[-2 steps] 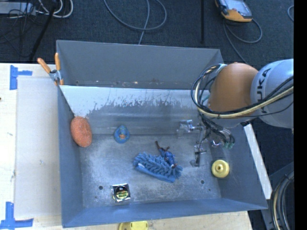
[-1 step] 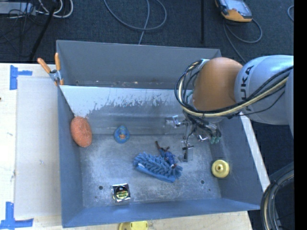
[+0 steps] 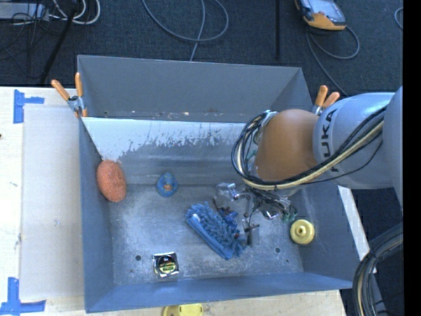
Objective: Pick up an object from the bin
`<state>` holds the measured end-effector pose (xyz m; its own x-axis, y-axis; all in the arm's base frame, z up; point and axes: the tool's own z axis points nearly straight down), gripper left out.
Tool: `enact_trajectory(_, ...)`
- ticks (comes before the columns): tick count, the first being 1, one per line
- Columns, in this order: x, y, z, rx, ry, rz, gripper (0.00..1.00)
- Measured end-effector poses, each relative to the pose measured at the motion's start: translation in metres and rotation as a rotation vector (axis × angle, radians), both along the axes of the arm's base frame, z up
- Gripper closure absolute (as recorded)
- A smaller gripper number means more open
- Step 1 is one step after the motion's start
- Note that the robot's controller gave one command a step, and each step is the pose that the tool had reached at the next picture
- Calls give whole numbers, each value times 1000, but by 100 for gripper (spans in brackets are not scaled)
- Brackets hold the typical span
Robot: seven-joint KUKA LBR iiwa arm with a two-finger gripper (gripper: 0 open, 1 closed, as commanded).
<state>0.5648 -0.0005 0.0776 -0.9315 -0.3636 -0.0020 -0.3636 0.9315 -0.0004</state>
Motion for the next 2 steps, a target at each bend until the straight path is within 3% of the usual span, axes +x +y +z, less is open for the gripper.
enact_trajectory(1, -2, 27, -7, -2, 1, -262, 100)
enact_trajectory(2, -2, 27, -7, -2, 1, -261, 100)
